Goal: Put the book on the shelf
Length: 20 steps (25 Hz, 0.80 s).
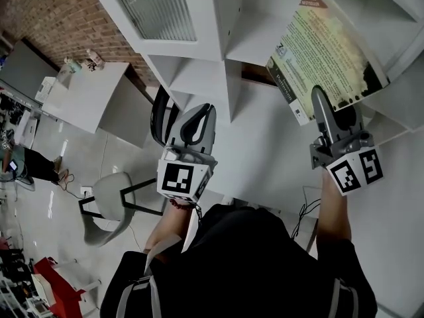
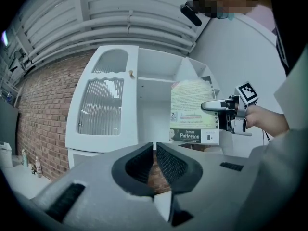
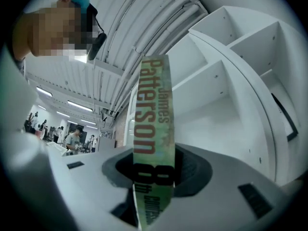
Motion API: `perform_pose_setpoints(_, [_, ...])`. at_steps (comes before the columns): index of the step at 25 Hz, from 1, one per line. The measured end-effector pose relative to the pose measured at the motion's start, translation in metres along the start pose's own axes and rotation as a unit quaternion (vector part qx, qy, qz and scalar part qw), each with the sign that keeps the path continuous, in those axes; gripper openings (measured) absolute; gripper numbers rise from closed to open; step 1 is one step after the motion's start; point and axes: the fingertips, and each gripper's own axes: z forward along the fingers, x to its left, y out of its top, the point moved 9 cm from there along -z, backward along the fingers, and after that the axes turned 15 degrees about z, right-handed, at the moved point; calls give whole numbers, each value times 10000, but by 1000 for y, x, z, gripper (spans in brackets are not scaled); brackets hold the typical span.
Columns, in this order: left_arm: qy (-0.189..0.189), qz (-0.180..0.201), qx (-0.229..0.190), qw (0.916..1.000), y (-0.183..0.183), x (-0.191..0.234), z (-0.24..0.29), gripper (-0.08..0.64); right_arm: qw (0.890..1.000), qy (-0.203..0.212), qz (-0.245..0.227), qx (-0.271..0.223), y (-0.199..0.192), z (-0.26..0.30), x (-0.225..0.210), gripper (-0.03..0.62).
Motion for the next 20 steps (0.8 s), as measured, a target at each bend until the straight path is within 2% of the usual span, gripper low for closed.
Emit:
perform_pose_setpoints(6, [-33,103,40,9999,1,1,8,35,9997,-179,-191,11,7,19,-5,163])
perform_pose_setpoints(12, [-145,26,93,9998,-7,37,42,35,9991,-238,-358,71,23,94,-15,163])
perform_pose_setpoints(15, [-216,-9,65,9997,-7,30,37,35,9987,-272,-436,73,23,97,-13,163])
perform_pose_setpoints(20, [-123,-57,-105,9999,-3,27,27,35,9978,-404,-531,46,22,104,-14,163])
